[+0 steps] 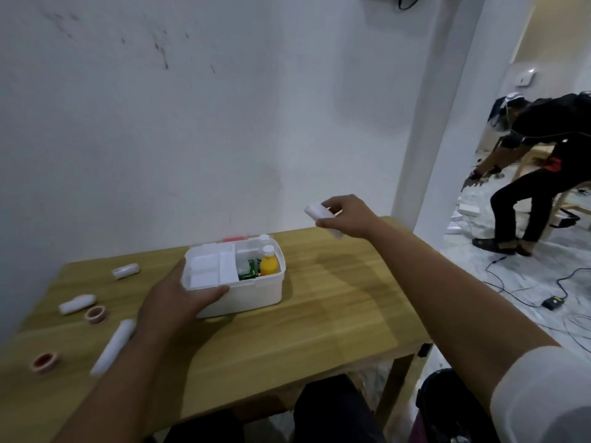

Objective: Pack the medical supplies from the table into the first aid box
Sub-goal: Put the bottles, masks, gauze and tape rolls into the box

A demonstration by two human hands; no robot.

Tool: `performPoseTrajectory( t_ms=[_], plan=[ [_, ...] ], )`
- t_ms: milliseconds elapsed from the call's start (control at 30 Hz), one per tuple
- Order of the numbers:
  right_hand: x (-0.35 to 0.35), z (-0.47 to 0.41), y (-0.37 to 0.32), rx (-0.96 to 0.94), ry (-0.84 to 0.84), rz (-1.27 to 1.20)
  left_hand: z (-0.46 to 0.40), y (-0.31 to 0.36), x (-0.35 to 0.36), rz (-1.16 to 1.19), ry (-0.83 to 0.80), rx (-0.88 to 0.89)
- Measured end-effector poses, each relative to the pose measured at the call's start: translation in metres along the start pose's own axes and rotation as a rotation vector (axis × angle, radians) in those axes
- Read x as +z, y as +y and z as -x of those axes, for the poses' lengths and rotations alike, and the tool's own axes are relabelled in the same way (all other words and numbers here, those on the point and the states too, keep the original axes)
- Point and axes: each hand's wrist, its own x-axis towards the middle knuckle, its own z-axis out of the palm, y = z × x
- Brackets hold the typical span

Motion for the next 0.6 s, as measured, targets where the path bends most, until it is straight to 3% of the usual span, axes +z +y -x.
performPoseTrajectory(
  t_ms=[233, 600],
  plan=[
    [0.056, 0.019, -0.081, -0.029, -0.013, -0.256, -0.004, -0.005, -0.004, -0.021, -0.029, -0.005],
    [0.105, 0.056, -0.077, -0.059, 0.154, -0.265, -0.004, -0.005, -0.004, -0.040, -0.011, -0.004]
  ],
)
